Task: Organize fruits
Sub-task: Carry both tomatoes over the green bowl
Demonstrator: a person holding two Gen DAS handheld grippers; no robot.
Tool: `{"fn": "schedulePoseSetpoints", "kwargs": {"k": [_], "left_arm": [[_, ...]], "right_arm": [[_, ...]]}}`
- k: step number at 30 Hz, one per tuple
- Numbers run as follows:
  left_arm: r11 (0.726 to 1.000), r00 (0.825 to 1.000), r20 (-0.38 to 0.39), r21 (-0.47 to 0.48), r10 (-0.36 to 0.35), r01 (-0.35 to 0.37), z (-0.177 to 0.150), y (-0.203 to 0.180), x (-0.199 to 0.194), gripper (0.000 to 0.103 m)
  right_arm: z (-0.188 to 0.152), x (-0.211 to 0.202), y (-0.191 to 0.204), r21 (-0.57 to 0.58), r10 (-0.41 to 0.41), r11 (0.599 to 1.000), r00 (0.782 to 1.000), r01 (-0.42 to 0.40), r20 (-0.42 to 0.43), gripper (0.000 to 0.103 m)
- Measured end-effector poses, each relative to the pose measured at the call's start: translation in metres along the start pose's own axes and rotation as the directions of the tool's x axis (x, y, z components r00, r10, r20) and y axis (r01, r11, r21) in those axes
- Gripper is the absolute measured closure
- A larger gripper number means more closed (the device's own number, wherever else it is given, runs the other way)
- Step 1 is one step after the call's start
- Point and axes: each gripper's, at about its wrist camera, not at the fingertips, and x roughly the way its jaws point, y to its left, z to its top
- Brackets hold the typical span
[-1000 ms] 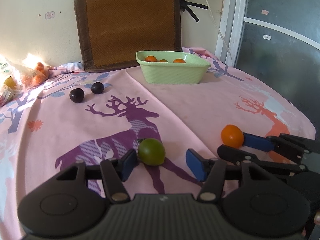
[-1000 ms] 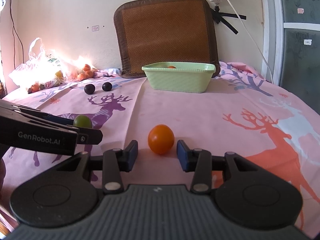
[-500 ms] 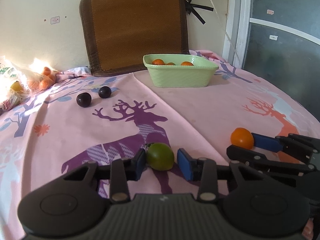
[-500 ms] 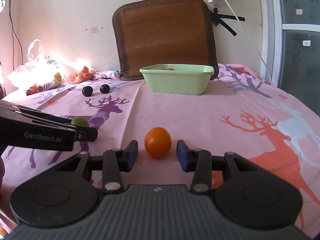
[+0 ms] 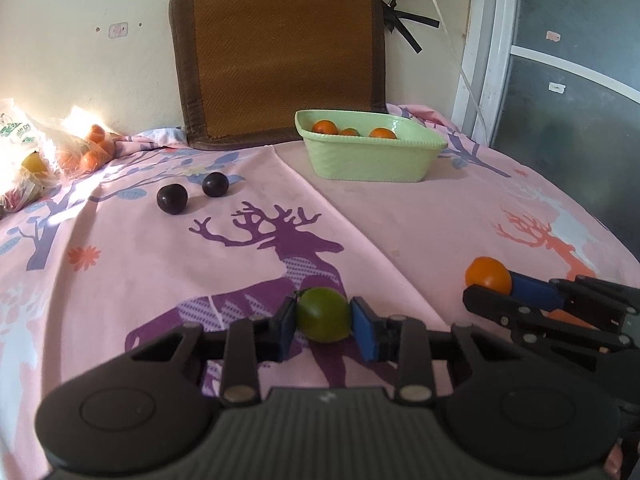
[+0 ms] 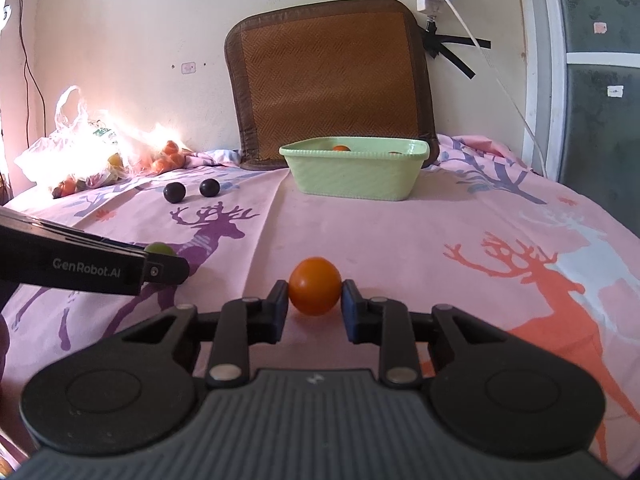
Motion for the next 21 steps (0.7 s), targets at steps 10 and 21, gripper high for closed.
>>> {"fn": "schedulePoseSetpoints", "kwargs": {"k": [10,21], "left_arm": [[0.998,0.998,0.02,0.008,-0.059,0.059,0.05,0.004,0.02,0.073],[0.986,0.986,0.039,-0.012,-0.163,0.163,0.144,0.002,0.097,0.073]], "right_arm": [[0.026,0.022,-0.018,0.057,0.058,0.997,0.998,-0.058,-0.005,0.072],[0.088,0.077,-0.058,0.064,0.007,0.998,0.993,-0.014,0.12,0.072]]}}
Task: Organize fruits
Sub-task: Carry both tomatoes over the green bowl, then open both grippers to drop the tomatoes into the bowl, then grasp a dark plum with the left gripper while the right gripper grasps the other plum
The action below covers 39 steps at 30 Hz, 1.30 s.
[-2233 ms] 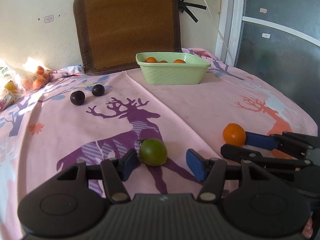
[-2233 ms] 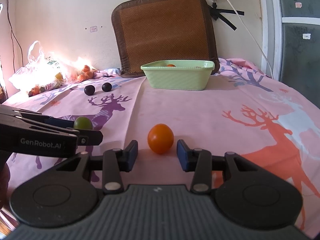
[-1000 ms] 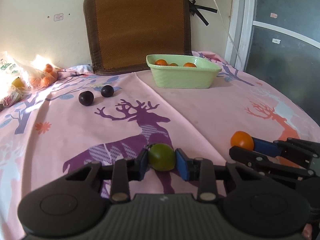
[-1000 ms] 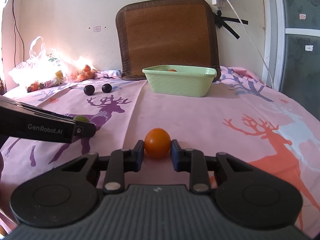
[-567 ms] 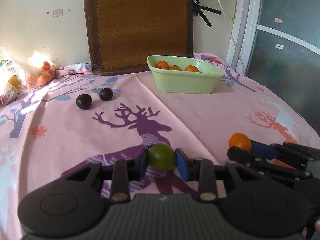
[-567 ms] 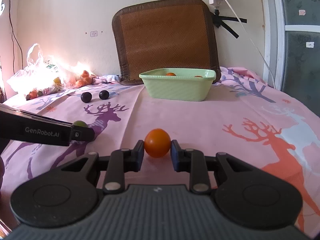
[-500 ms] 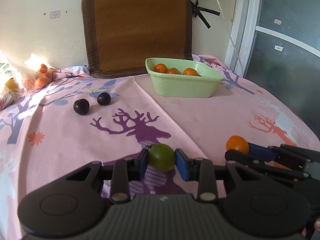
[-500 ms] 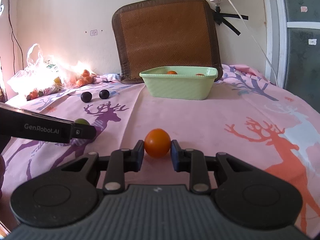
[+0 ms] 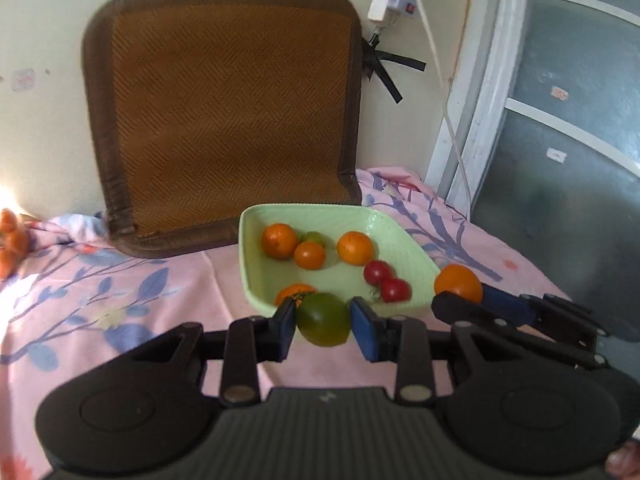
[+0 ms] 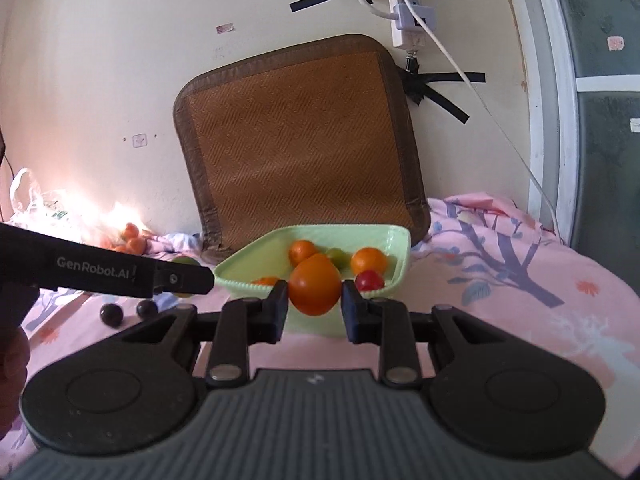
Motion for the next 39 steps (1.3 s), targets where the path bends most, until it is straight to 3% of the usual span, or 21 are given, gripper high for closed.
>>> {"fn": "schedulePoseSetpoints", "kwargs": {"k": [6,11,12,13,14,19,23,26,29,32,35,36,39], "left_arm": [[1.0,1.0,-0.024,-0.014,0.014,-0.014,0.025,0.006,0.048,0.071],[1.0,0.999,-0.023,-0.005,0.027,-0.027,0.035,0.002,0.069,0.06],[1.0,0.999,-0.016,-0.014,0.027,-0.028,0.037,0.003,0.067,0.06],[0.999,1.0,-0.002,-0.03,0.026,-0.026,0.039,0.006,0.063,0.06],[0.999,1.0,0.015,-0.045,0.026,-0.026,0.04,0.011,0.055,0.06],[0.99,0.99,0.095,-0.106,0.106,-0.096,0.036,0.047,-0.005,0.051],[0.968,0.972,0.085,-0.147,0.218,-0.204,0.007,0.087,-0.053,0.049],[0.955,0.969,0.016,-0.169,0.248,-0.242,-0.02,0.11,-0.06,0.048],[0.953,0.972,-0.054,-0.191,0.229,-0.235,-0.041,0.118,-0.05,0.049],[0.95,0.96,-0.086,-0.145,0.265,-0.275,-0.053,0.115,-0.037,0.05],[0.948,0.953,-0.083,-0.106,0.291,-0.299,-0.061,0.113,-0.032,0.063],[0.949,0.953,-0.086,-0.101,0.291,-0.299,-0.061,0.113,-0.032,0.072],[0.944,0.955,-0.078,-0.149,0.285,-0.294,-0.065,0.124,-0.048,0.072]], "right_arm": [[0.01,0.042,-0.013,-0.002,-0.026,1.0,1.0,0.026,-0.008,0.072],[0.006,0.057,-0.018,0.015,-0.01,1.0,0.999,0.011,-0.049,0.071],[0.006,0.057,-0.017,0.009,-0.013,1.0,0.999,0.013,-0.041,0.066],[0.005,0.055,-0.017,-0.003,-0.019,1.0,0.999,0.019,-0.026,0.057],[0.005,0.052,-0.016,-0.01,-0.029,1.0,1.0,0.029,-0.003,0.056],[0.007,0.036,-0.021,0.023,-0.021,1.0,0.998,0.019,0.067,0.056],[0.008,0.02,-0.014,0.043,0.077,0.996,0.994,-0.081,0.083,0.056],[0.01,0.017,0.011,0.009,0.239,0.971,0.971,-0.239,0.015,0.056],[0.006,0.026,0.049,-0.038,0.328,0.942,0.94,-0.332,-0.091,0.059],[0.003,0.045,0.085,-0.097,0.329,0.933,0.931,-0.346,-0.158,0.061],[0.0,0.066,0.108,-0.116,0.329,0.927,0.922,-0.356,-0.202,0.061],[-0.001,0.073,0.112,-0.105,0.34,0.924,0.915,-0.368,-0.218,0.061],[0.002,0.092,0.122,-0.083,0.369,0.912,0.892,-0.402,-0.261,0.061]]}}
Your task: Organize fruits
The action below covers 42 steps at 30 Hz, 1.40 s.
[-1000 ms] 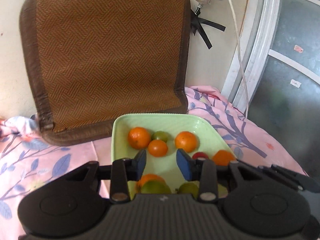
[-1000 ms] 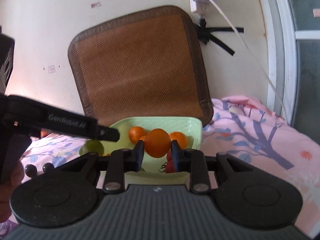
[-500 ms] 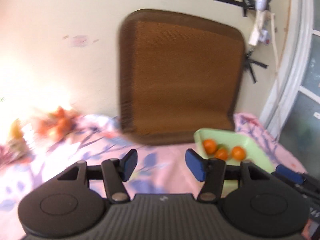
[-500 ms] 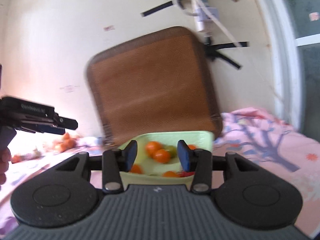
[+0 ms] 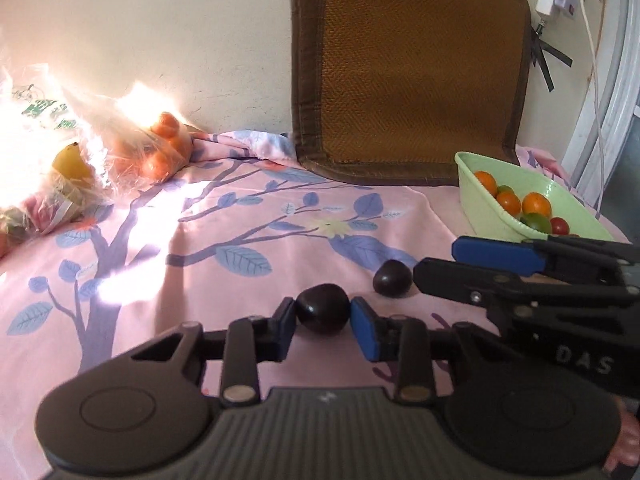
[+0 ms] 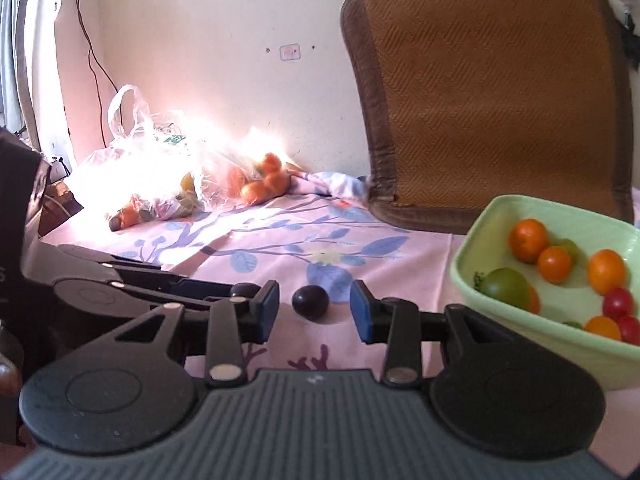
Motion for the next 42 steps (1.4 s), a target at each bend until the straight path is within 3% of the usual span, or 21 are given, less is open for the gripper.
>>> {"fn": "schedulePoseSetpoints", "kwargs": {"k": [5,6,7,9,12,15,18,22,27,34,42], "left_arm": [[0.999,1.0,-0.001,-0.04,0.003,-0.003,-0.008,0.015,-0.019,0.072],[0.999,1.0,0.002,-0.038,0.001,-0.001,-0.01,0.014,-0.024,0.072],[0.999,1.0,0.008,-0.035,-0.005,0.005,-0.012,0.012,-0.029,0.072],[0.999,0.999,0.029,-0.02,-0.032,0.032,-0.016,0.002,-0.042,0.072],[0.995,0.994,0.046,0.02,-0.095,0.094,-0.023,-0.025,-0.057,0.072],[0.982,0.985,0.036,0.092,-0.17,0.166,-0.039,-0.065,-0.067,0.072],[0.958,0.973,0.016,0.178,-0.231,0.225,-0.058,-0.104,-0.073,0.072],[0.94,0.967,-0.018,0.234,-0.253,0.25,-0.077,-0.137,-0.073,0.072],[0.949,0.981,-0.013,0.254,-0.191,0.188,-0.092,-0.151,-0.073,0.072],[0.955,0.989,0.003,0.261,-0.145,0.14,-0.097,-0.154,-0.073,0.069],[0.955,0.989,0.012,0.263,-0.146,0.138,-0.099,-0.153,-0.07,0.062]], "right_arm": [[0.006,0.034,0.007,-0.019,-0.008,1.0,0.997,0.006,-0.073,0.061],[0.005,0.04,0.009,-0.029,-0.03,0.999,0.995,0.027,-0.1,0.063],[0.004,0.046,0.009,-0.035,-0.039,0.999,0.99,0.034,-0.133,0.077],[0.0,0.039,0.01,-0.028,-0.055,0.998,0.991,0.051,-0.126,0.076],[-0.008,-0.001,0.006,0.037,-0.064,0.997,0.995,0.067,-0.071,0.076],[-0.033,-0.06,0.005,0.04,-0.155,0.987,0.988,0.155,0.002,0.076],[-0.068,-0.114,0.002,0.073,-0.258,0.964,0.966,0.256,0.021,0.076],[-0.108,-0.161,-0.009,0.156,-0.387,0.91,0.922,0.383,-0.004,0.076],[-0.128,-0.183,-0.017,0.217,-0.444,0.873,0.896,0.437,-0.016,0.076],[-0.131,-0.178,-0.008,0.194,-0.433,0.885,0.901,0.423,0.01,0.075],[-0.14,-0.178,-0.003,0.16,-0.443,0.887,0.896,0.433,0.032,0.073]]}}
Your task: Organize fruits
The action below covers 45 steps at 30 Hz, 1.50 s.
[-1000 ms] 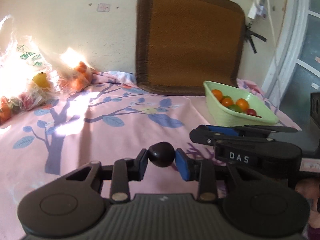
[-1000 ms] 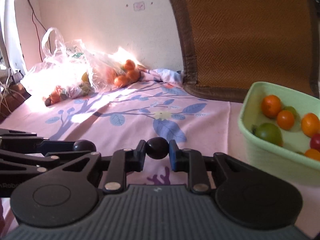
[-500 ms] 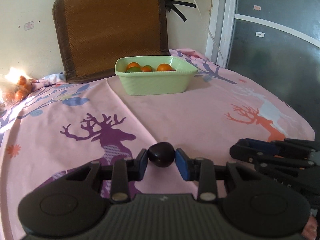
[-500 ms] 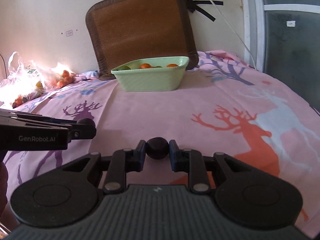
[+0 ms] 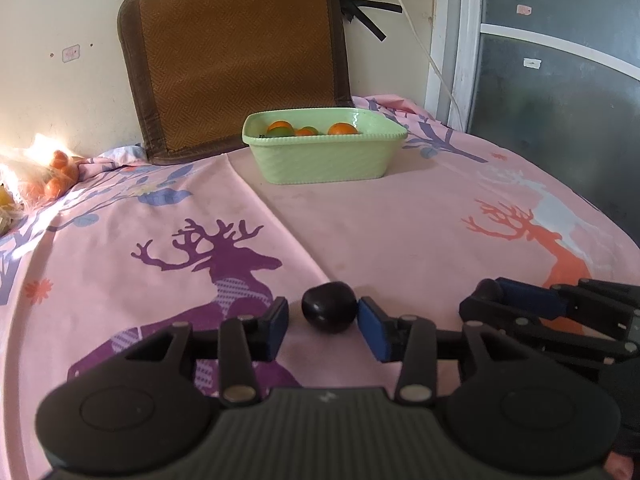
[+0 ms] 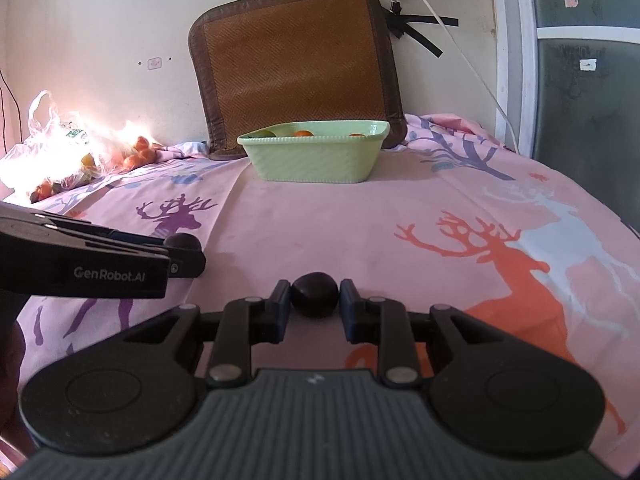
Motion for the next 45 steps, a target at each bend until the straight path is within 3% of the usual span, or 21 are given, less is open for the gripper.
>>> {"fn": "schedulePoseSetpoints", "kwargs": {"k": [5,13,45], "left_arm": [[1.0,1.0,0.004,0.022,-0.006,0.006,-0.002,-0.003,0.0,0.053],[1.0,1.0,0.004,0.025,-0.017,0.017,-0.004,-0.002,-0.002,0.049],[0.998,0.999,-0.006,0.054,-0.031,0.031,-0.002,-0.007,0.0,0.049]], "right_arm": [[-0.002,-0.001,0.002,-0.017,-0.006,1.0,1.0,0.006,0.012,0.072],[-0.006,-0.007,0.004,-0.022,-0.013,1.0,1.0,0.013,0.027,0.072],[-0.008,-0.008,0.007,-0.031,-0.014,0.999,0.999,0.015,0.039,0.071]]}}
